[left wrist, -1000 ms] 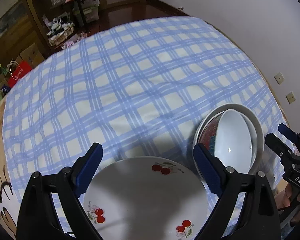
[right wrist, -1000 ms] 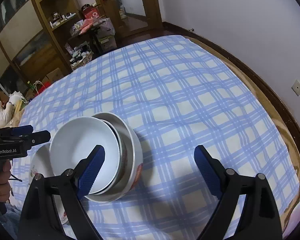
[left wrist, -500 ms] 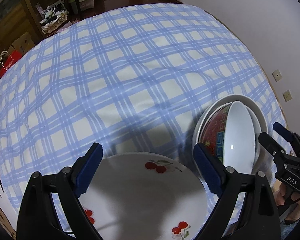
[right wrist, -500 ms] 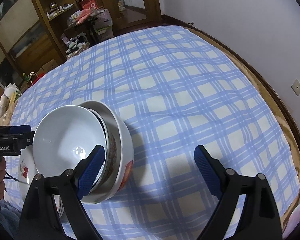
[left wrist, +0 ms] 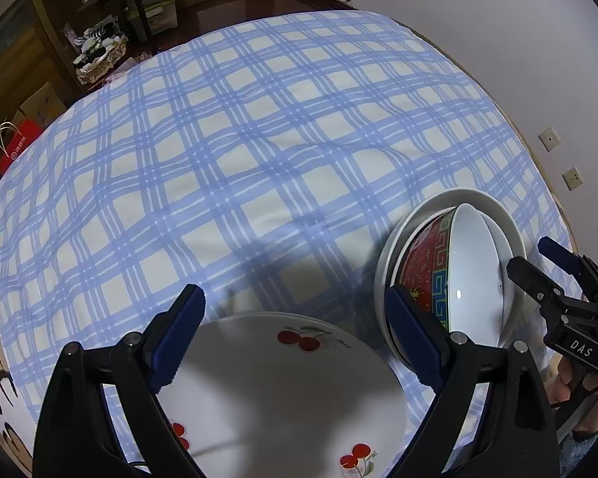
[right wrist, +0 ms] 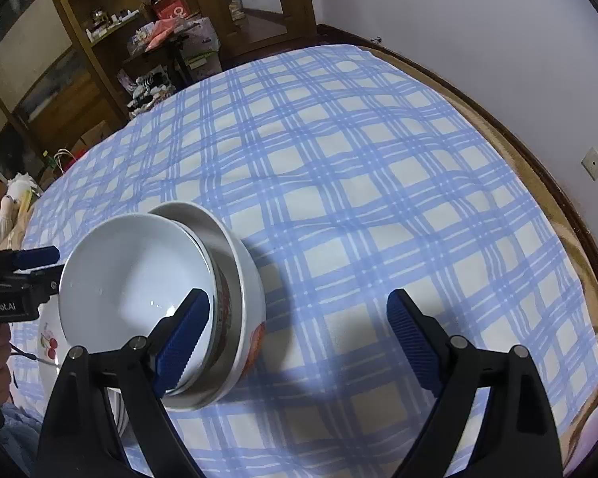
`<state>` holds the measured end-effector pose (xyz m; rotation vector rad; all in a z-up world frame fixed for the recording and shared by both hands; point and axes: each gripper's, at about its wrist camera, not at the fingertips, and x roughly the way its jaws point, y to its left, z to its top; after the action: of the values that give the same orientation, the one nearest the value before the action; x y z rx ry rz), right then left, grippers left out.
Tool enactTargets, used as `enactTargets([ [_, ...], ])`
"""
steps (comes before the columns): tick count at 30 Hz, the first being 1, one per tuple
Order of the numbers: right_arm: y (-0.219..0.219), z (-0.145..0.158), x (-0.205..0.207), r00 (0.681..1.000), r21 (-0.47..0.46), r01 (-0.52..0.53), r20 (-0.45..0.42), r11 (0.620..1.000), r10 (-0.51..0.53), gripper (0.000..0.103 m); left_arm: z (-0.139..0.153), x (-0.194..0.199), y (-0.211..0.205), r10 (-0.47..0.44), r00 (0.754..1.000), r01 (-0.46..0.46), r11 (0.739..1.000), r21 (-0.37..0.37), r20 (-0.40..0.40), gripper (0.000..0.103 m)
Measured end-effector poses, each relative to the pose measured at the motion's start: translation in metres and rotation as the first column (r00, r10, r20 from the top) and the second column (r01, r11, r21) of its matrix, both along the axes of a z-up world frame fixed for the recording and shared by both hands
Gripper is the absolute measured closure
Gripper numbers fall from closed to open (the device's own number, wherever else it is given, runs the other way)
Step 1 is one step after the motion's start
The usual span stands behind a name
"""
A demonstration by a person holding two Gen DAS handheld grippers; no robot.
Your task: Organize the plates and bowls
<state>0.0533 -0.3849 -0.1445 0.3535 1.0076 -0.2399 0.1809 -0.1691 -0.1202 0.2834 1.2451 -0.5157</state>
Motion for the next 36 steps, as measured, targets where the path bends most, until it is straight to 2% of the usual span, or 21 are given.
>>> enactTargets([
  [3,-0.001,-0.002,0.001,1.0,0.015,-0.007,-0.005,1.0,0.007,0.015,-0.003,0.001,-0.001,0.003,1.0,-0.003,1.0,0.014,0.0,0.012],
  [5,0.0,-0.003,0.002,1.0,0.02,-0.011,-0.01,1.0,0.011,0.016,-0.007,-0.001,-0.004,-0.003,1.0,0.002,0.999,0.055,0.015,0.012],
  [6,0.001,-0.004,0.003,1.0,0.021,-0.015,-0.012,1.0,0.015,0.02,-0.009,-0.001,-0.005,-0.005,1.0,0.003,0.998,0.066,0.018,0.012],
  [10,0.004,-0.004,0.004,1.0,0.03,-0.025,-0.013,0.999,0.025,0.029,-0.01,-0.001,-0.007,0.0,1.0,0.0,0.999,0.049,0.008,0.013],
  [21,0.006,-0.001,0.001,0.999,0.049,-0.031,-0.01,0.998,0.032,0.063,-0.014,-0.002,-0.012,-0.018,0.999,0.019,1.0,0.023,-0.031,0.013],
  [36,0.002,0.012,-0.01,0.999,0.027,0.015,0.036,1.0,-0.016,0.063,-0.011,-0.003,-0.01,-0.019,1.0,0.019,0.999,0.03,-0.022,0.013],
])
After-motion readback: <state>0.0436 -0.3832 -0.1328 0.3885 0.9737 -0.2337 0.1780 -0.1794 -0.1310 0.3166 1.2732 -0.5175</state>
